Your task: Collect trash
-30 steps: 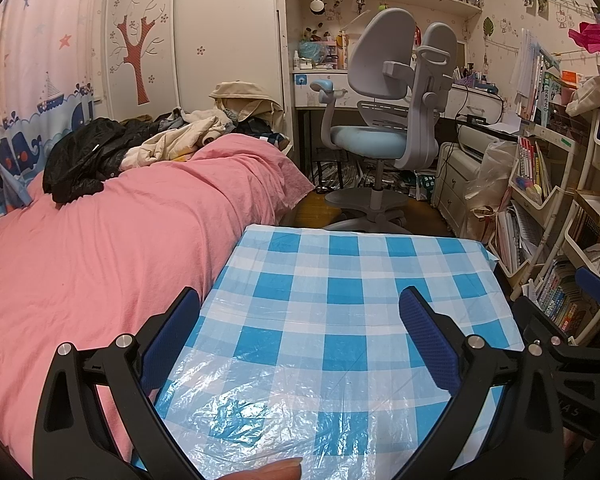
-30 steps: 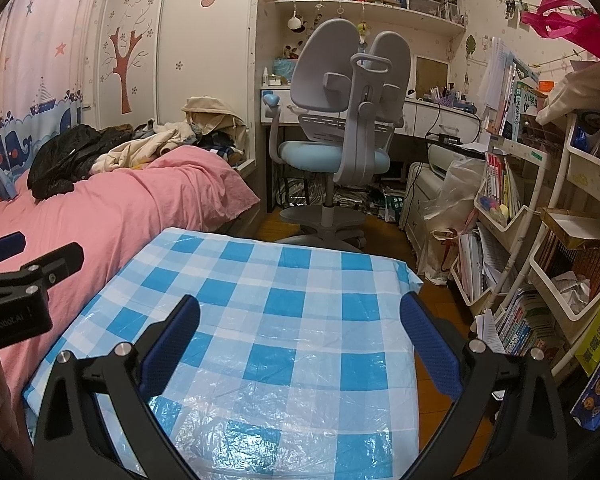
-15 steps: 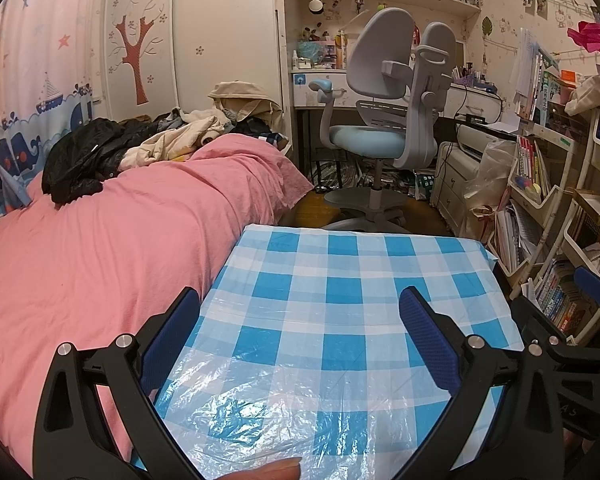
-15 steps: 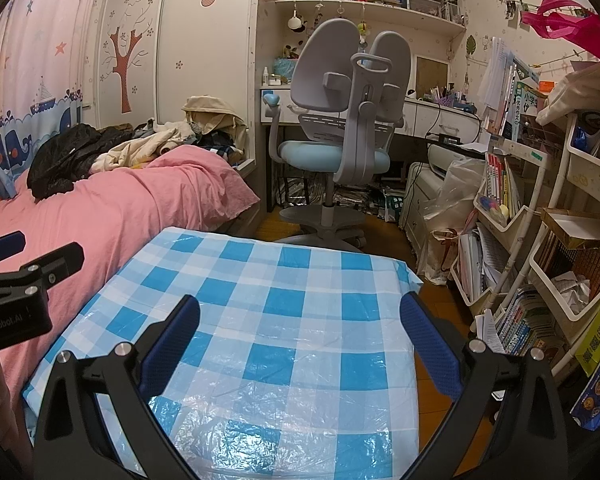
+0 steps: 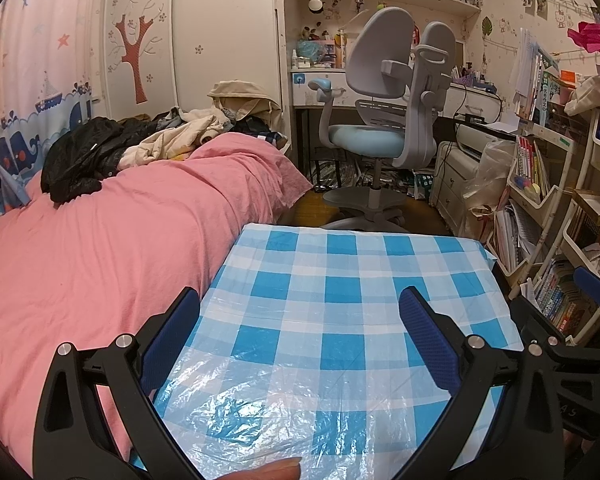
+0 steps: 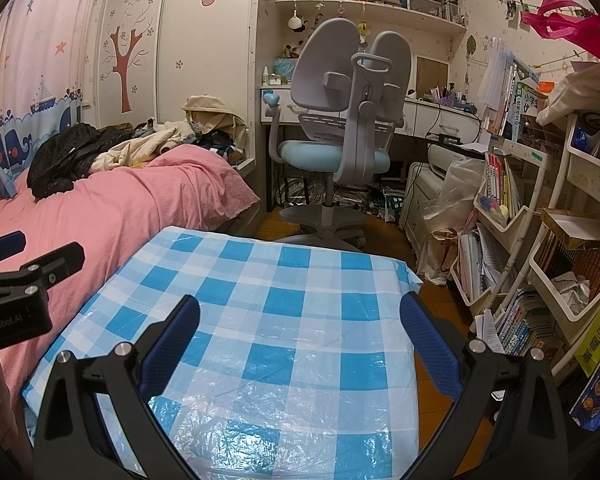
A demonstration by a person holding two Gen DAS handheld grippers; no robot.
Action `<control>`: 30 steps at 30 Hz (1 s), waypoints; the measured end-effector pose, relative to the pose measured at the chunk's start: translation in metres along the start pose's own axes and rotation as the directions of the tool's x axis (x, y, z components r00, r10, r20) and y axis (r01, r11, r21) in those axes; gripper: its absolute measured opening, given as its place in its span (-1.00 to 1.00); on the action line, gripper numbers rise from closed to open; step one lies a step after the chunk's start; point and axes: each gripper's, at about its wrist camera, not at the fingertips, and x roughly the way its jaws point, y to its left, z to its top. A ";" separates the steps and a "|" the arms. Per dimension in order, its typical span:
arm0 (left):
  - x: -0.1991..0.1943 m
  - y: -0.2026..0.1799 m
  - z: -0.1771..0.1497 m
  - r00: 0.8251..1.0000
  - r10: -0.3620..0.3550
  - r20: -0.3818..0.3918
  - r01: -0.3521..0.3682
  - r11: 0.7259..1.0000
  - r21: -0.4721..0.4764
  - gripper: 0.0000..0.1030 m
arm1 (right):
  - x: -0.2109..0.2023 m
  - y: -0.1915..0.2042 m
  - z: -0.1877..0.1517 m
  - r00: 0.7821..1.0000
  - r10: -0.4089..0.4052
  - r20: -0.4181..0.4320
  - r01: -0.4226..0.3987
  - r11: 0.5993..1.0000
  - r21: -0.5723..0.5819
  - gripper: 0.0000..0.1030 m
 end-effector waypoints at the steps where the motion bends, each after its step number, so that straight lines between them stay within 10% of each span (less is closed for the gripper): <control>1: 0.000 0.000 0.000 1.000 0.000 0.000 0.000 1.000 -0.001 0.87 | 0.000 0.000 0.000 1.000 0.000 0.000 0.000 1.000 0.000 0.86; 30: 0.000 0.000 0.000 1.000 0.001 -0.001 -0.001 1.000 -0.001 0.87 | 0.002 -0.003 -0.005 1.000 0.002 -0.009 -0.002 1.000 -0.008 0.86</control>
